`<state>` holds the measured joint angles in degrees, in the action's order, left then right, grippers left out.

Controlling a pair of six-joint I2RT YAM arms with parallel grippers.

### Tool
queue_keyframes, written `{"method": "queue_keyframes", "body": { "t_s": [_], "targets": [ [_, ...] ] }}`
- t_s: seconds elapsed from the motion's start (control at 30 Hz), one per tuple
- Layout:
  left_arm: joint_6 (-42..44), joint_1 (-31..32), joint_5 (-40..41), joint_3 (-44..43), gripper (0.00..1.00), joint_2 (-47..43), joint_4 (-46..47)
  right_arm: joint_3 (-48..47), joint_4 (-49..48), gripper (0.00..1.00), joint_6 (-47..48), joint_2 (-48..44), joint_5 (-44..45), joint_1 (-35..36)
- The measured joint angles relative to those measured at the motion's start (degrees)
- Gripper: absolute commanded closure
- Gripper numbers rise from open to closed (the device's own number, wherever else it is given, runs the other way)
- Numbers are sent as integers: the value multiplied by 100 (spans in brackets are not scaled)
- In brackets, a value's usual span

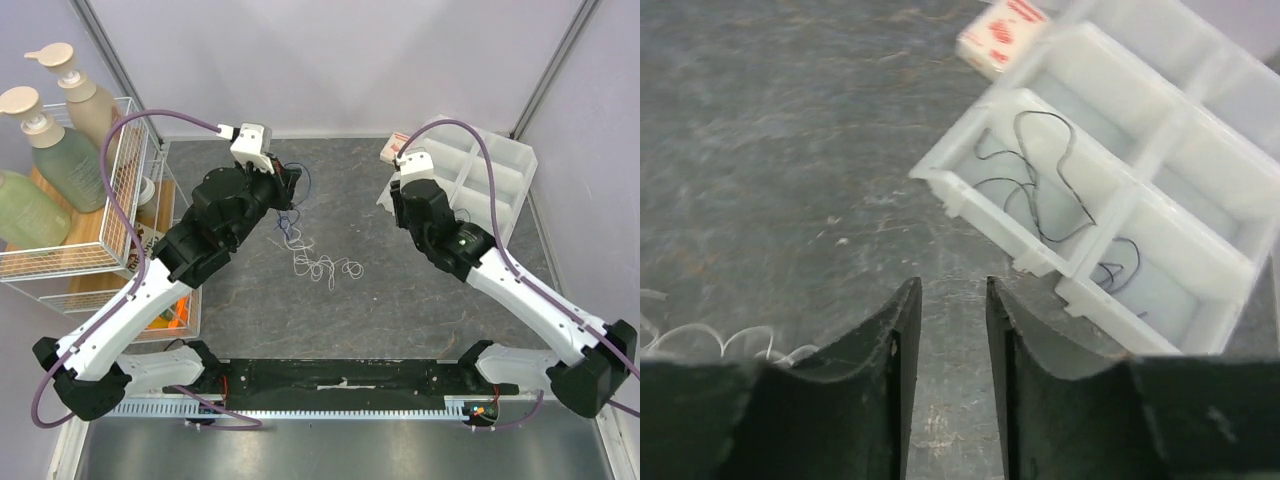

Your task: Untangle the cables

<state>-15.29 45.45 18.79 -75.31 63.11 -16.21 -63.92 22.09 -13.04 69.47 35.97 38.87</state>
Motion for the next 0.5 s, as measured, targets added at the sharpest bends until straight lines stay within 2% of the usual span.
{"method": "queue_keyframes", "body": {
  "t_s": [0.1, 0.13, 0.17, 0.3, 0.37, 0.5],
  "targets": [
    [-131, -17, -92, -76, 98, 85, -127, 111, -22, 28, 179, -367, -914, -2],
    [-223, -44, -129, -142, 98, 146, -168, 116, -35, 18, 225, -494, -1373, -15],
    [-332, -72, -157, -240, 98, 214, -219, 125, -83, 15, 262, -614, -1849, -28],
    [-737, -205, -431, -730, 98, 457, -328, 251, -601, 13, 177, -911, -3521, -46],
    [-885, -238, -577, -970, 98, 514, -326, 426, -1185, 12, -20, -903, -4343, -42],
    [-1102, -264, -857, -1335, 98, 546, -299, 686, -2190, 12, -367, -588, -5300, -42]
  ]
}}
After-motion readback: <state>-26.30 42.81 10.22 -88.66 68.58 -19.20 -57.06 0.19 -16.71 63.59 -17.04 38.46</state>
